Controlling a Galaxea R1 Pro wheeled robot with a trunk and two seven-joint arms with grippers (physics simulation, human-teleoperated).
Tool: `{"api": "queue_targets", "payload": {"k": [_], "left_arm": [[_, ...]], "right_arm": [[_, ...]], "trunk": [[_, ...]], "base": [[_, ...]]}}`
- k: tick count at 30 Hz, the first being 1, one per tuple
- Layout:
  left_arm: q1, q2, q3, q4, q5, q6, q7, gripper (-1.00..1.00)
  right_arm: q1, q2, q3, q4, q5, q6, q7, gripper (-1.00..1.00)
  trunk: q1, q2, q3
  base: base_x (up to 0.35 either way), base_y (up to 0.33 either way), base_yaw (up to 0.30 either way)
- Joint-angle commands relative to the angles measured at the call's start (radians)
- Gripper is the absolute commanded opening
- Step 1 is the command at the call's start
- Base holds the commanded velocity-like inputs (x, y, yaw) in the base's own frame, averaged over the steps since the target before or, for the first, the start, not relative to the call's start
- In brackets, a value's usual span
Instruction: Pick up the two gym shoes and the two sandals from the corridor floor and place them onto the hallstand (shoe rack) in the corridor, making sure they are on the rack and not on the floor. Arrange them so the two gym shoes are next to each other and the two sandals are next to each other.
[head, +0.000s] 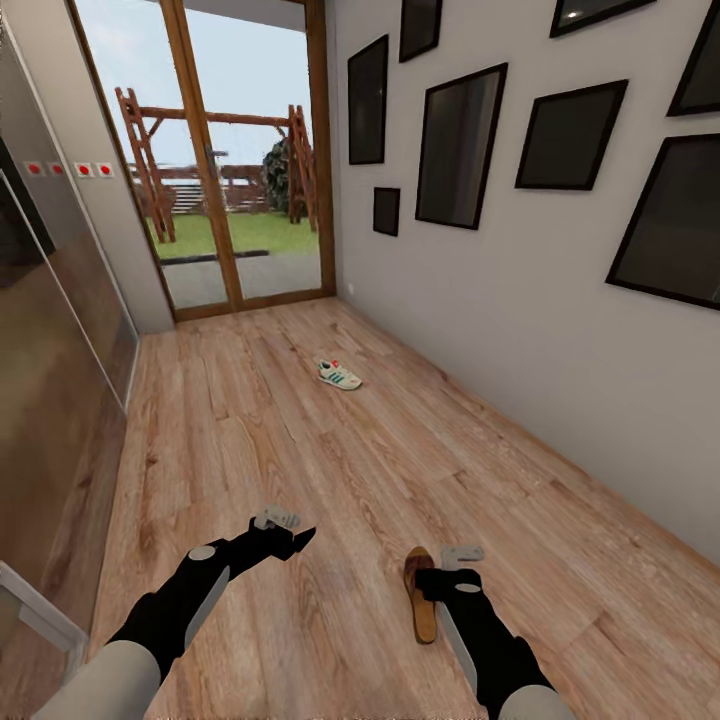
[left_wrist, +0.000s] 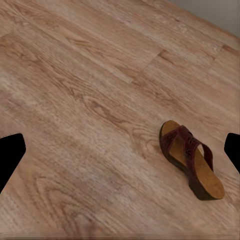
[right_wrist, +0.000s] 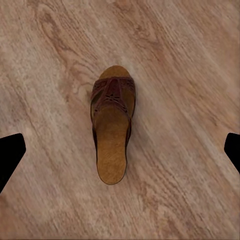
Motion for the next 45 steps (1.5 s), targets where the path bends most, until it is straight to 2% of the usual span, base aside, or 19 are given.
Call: {"api": "queue_targets", "payload": {"k": [1,12,18,45], "left_arm": [[0.0,0.002,-0.002,-0.001,0.01,0.009,-0.005,1.0],[0.0,-0.001,-0.002,0.0,0.01,0.002,-0.05,1.0],[0.0,-0.009,-0.004,0.003,0.006,0.002,-0.052,1.0],[0.0,-0.008,-0.003,0.004,0.01,0.002,-0.052,1.0]], "right_arm": [[-0.001,0.001,-0.004,-0.006,0.01,0.009,-0.002,1.0],[-0.001,0.001,-0.006,-0.003,0.01,0.012,-0.004,1.0],[-0.001,0.001,-0.009,-0.003,0.01,0.011,-0.004,1.0],[-0.002,0.001,-0.008,-0.004,0.01,0.01,-0.004,1.0]], "trunk": [[0.004,-0.008,-0.006],[0.046,-0.085,-0.058],[0.069,-0.127,-0.086],[0.081,-0.133,-0.234]], "base": [[0.0,0.0,0.098],[0.0,0.0,0.095],[0.0,0.0,0.058],[0.0,0.0,-0.07]]}}
